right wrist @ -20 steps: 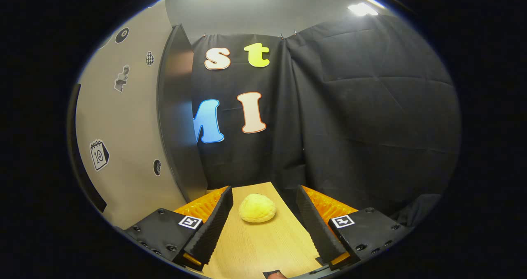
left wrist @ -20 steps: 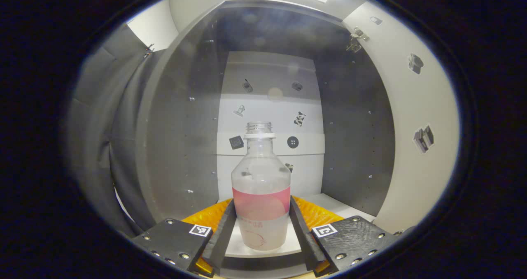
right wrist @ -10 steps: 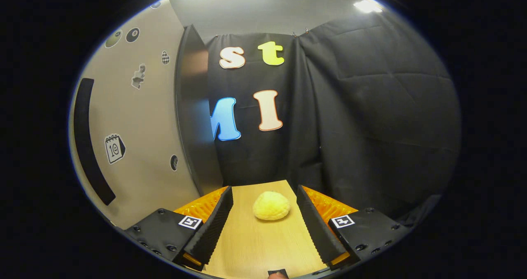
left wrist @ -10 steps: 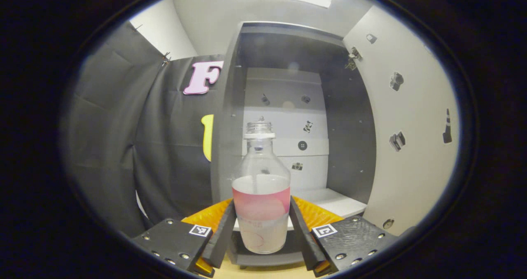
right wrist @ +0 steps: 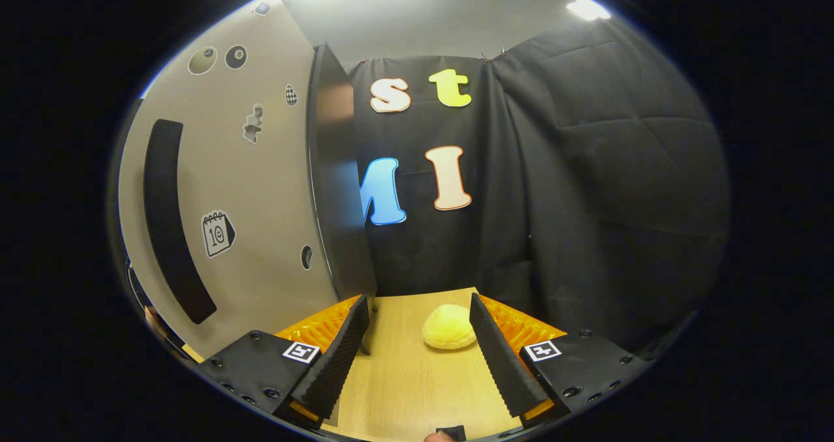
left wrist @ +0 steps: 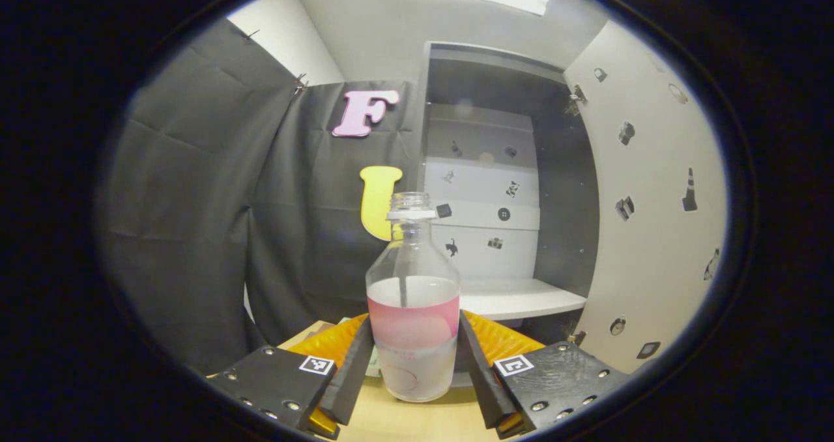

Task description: Open the cabinet door with the right hand, grasp the bottle in the cabinet with the left hand and place it on the coaster, then close the cabinet door with the right hand.

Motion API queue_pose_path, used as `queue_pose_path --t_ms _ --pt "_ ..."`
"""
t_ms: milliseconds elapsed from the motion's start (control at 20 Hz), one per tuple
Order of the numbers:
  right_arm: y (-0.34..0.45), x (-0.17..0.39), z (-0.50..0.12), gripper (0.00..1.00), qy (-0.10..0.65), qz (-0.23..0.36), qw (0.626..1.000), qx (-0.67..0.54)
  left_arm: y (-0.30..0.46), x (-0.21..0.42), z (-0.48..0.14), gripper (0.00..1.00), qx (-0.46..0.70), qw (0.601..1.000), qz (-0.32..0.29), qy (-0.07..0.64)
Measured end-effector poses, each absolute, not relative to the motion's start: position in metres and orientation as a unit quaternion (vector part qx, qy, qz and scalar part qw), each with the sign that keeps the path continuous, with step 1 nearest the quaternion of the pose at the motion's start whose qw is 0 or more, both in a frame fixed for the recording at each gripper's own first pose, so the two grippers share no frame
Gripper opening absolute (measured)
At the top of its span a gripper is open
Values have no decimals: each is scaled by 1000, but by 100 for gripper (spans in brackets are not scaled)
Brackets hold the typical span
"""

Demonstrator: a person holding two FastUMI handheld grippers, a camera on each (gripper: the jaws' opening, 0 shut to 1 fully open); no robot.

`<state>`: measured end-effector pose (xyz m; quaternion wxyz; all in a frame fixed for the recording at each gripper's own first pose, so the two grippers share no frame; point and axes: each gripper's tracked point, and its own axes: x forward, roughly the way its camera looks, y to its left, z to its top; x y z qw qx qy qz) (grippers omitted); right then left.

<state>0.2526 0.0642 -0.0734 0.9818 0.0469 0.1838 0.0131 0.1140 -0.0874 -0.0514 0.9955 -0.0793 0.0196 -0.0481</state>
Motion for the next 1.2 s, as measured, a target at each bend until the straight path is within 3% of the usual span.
queue_pose_path --t_ms 350,400,450,700,750,800,1050,1100,1150,1200 --pt "69 246 -78 98 198 20 979 36 -67 71 -116 74 -96 994 -23 48" --pt "70 245 -80 93 200 22 979 35 -66 66 -128 74 -95 994 -19 55" --pt "71 244 -80 98 200 22 979 35 -66 61 -139 74 -98 993 -16 62" --pt "73 240 -79 98 192 24 981 31 -60 31 -189 73 -128 988 -3 83" --pt "73 239 -80 93 195 23 980 33 -57 28 -201 74 -131 987 4 91" --pt "73 238 -82 98 197 22 979 35 -56 23 -214 74 -133 986 11 102" --pt "69 232 -90 98 210 18 977 34 -50 10 -265 77 -139 979 28 145" --pt "68 231 -91 98 211 17 977 34 -50 8 -272 72 -140 978 29 151" --pt "68 232 -91 93 211 16 977 34 -50 5 -280 75 -141 977 30 156" --pt "68 232 -91 98 212 16 977 36 -51 3 -287 73 -141 976 31 161"
